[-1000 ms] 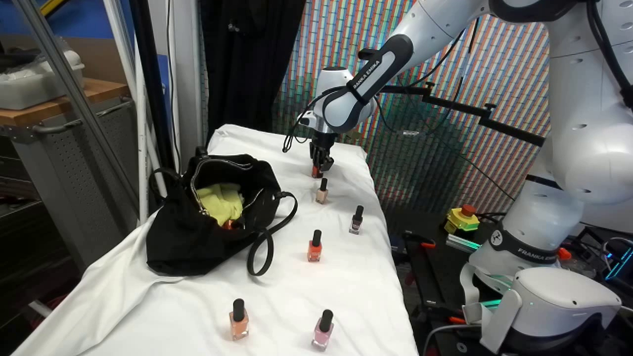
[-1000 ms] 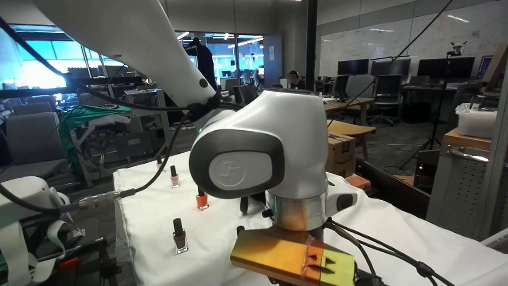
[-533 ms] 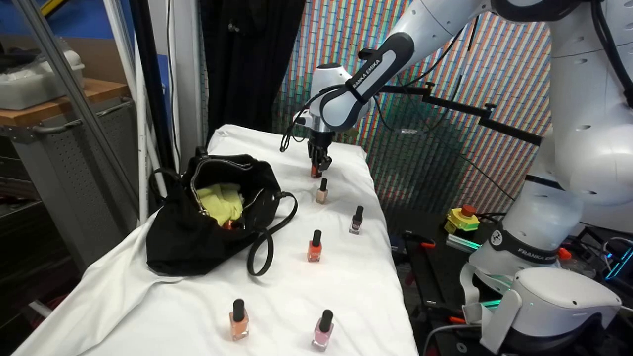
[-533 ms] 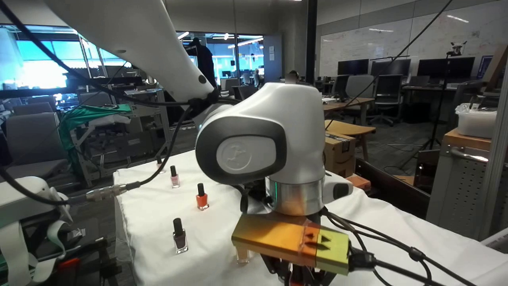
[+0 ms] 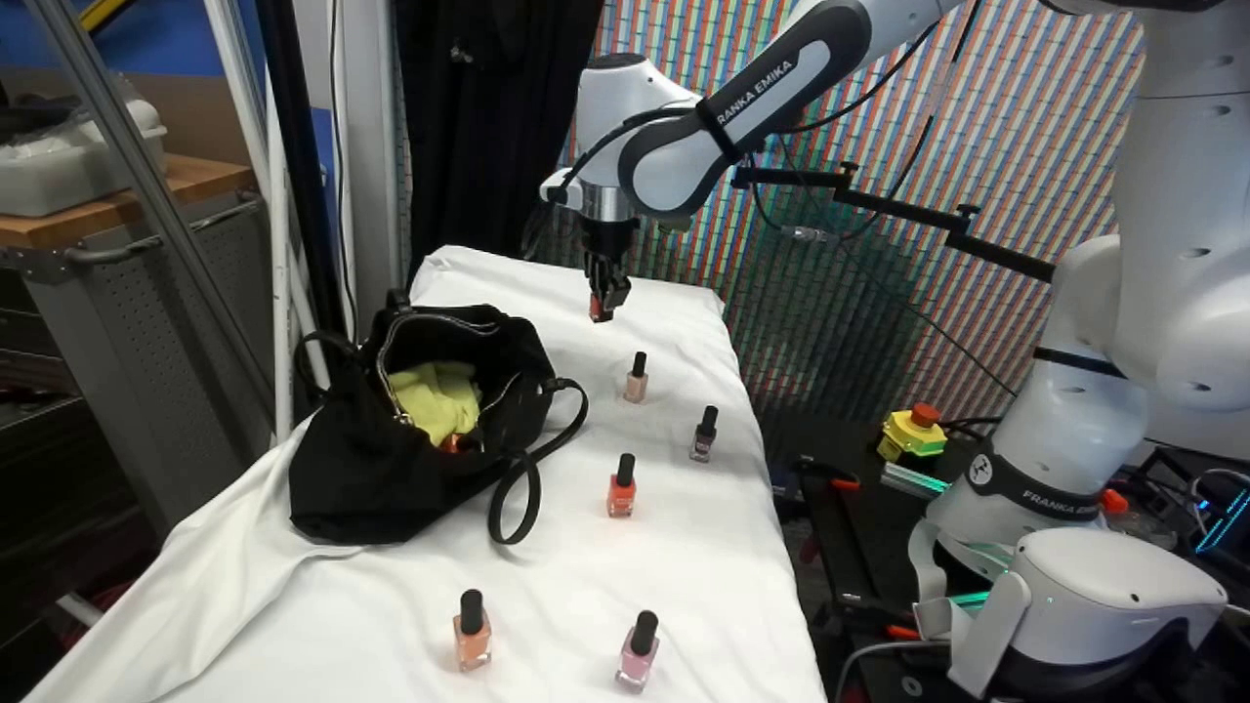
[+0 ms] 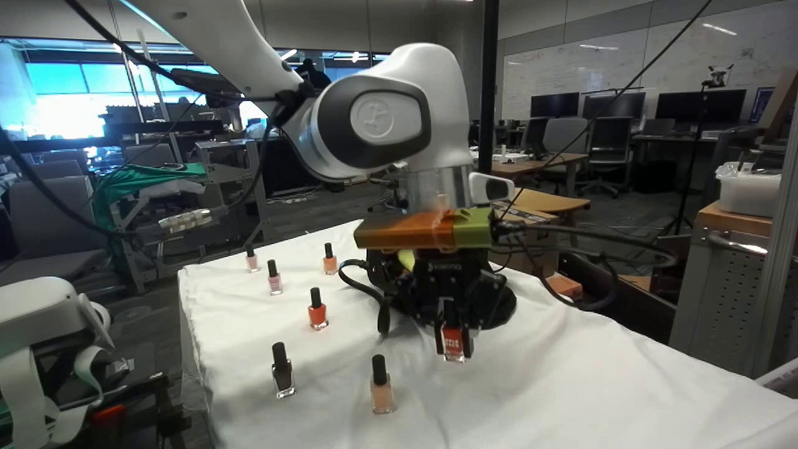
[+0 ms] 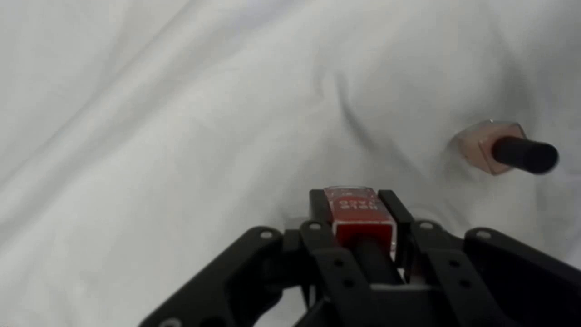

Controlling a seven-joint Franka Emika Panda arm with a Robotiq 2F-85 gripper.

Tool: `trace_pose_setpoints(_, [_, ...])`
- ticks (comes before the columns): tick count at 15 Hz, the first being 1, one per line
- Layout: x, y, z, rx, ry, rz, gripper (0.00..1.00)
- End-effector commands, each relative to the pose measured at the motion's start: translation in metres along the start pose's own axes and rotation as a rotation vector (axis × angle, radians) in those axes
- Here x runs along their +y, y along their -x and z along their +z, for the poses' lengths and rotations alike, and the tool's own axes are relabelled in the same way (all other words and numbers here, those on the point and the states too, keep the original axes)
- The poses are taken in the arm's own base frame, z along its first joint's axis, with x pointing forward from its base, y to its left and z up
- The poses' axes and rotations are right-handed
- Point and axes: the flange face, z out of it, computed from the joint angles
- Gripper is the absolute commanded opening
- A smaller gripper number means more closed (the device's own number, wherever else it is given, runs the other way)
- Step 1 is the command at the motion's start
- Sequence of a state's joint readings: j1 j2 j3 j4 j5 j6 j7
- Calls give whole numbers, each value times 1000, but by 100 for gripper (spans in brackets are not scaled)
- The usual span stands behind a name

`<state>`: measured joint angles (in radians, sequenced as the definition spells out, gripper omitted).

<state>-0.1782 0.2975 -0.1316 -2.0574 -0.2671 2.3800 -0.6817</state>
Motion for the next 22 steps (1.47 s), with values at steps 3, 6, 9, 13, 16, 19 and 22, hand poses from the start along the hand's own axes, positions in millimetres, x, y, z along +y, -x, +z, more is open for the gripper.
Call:
trace_pose_setpoints(3, [-52, -58, -68, 54, 72, -28, 15])
trace_pose_setpoints(6, [-86, -90, -88, 89, 77, -73, 15])
trace_pose_setpoints(9, [-115, -115, -98, 104, 71, -123, 15])
trace_pose_setpoints(13, [-141, -139, -97, 111, 51, -145, 15])
trace_pose_setpoints(16, [-149, -154, -89, 116, 56, -114, 15])
trace_pose_setpoints(19, [-147, -172, -79, 134, 69, -42, 15])
trace_pose_setpoints(22, [-143, -188, -73, 165, 73, 36, 15])
